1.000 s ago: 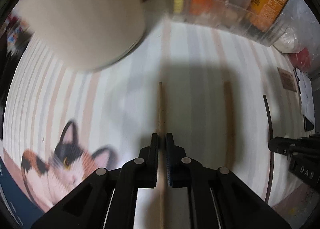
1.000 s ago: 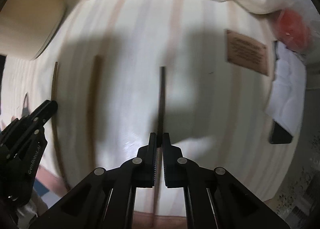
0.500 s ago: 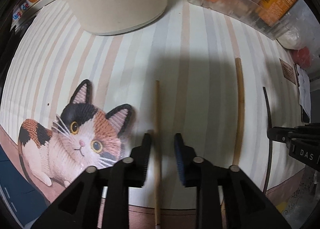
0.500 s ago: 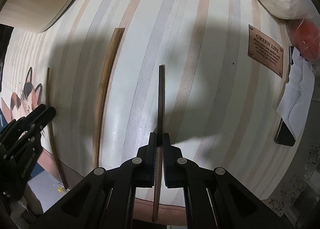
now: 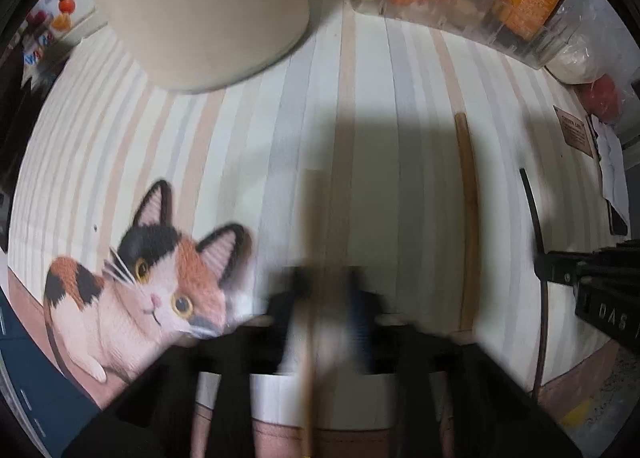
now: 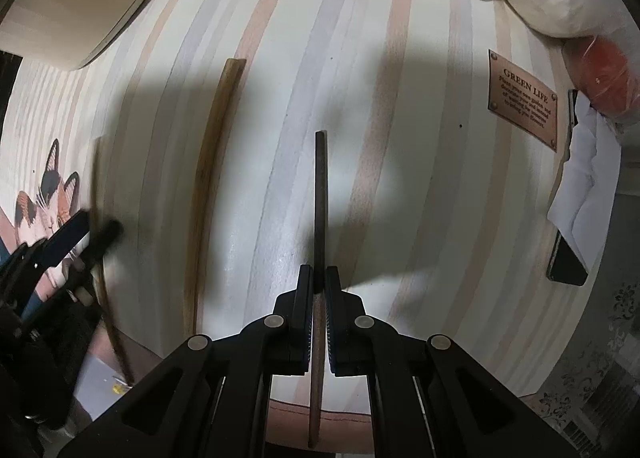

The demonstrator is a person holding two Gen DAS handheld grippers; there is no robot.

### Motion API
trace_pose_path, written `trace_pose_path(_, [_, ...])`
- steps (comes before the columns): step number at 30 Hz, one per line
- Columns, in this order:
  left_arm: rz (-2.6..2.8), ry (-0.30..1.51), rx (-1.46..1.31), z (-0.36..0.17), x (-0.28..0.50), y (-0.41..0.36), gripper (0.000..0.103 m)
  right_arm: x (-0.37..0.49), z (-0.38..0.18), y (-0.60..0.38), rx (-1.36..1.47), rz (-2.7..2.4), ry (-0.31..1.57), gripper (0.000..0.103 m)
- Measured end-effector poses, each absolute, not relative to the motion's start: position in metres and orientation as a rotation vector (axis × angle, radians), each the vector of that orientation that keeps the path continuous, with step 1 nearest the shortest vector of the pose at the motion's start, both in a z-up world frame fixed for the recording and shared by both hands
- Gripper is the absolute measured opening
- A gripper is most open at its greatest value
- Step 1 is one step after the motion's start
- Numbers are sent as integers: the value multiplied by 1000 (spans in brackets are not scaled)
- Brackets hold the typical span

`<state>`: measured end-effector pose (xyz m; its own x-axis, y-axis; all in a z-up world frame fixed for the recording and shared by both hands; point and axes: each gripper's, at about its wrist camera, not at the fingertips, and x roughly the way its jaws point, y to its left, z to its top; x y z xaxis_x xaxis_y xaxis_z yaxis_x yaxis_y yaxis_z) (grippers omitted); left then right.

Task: Organize utensils
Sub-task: 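Close the left tool on a light chopstick while the right tool grasps a dark chopstick, then lift both held chopsticks up and lower them into the beige holder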

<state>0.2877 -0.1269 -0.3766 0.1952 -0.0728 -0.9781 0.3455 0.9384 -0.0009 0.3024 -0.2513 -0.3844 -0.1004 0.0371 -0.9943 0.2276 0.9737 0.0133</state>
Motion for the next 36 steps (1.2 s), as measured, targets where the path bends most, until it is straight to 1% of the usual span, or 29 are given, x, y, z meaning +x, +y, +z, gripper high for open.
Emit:
trace_pose_path(4, [-301, 1344, 229, -376, 296, -129, 4, 304, -380, -239, 145, -175, 1626, 5])
trace_pose_path(6, [-307, 1330, 217, -369, 296, -126, 4, 299, -379, -238, 174, -175, 1592, 5])
trace_pose_path(12, [-329, 1262, 154, -330, 284, -112, 4, 279, -351, -249, 295, -189, 1459, 5])
trace_pose_path(18, [-346, 1193, 119, -298, 278, -99, 4, 273, -314, -245, 325, -183, 1332, 5])
trace_pose_path(21, [-365, 1155, 106, -277, 279, -93, 4, 238, -316, -270, 340, -174, 1275, 5])
trace_pose_path(26, [-393, 1089, 93, -245, 276, -89, 4, 224, -296, -269, 343, -172, 1168, 5])
trace_pose_path(34, [-416, 961, 81, -193, 281, -92, 4, 227, -229, -275, 351, -170, 960, 5])
trace_pose_path(36, [-426, 917, 67, -173, 286, -92, 4, 233, -212, -275, 343, -168, 912, 5])
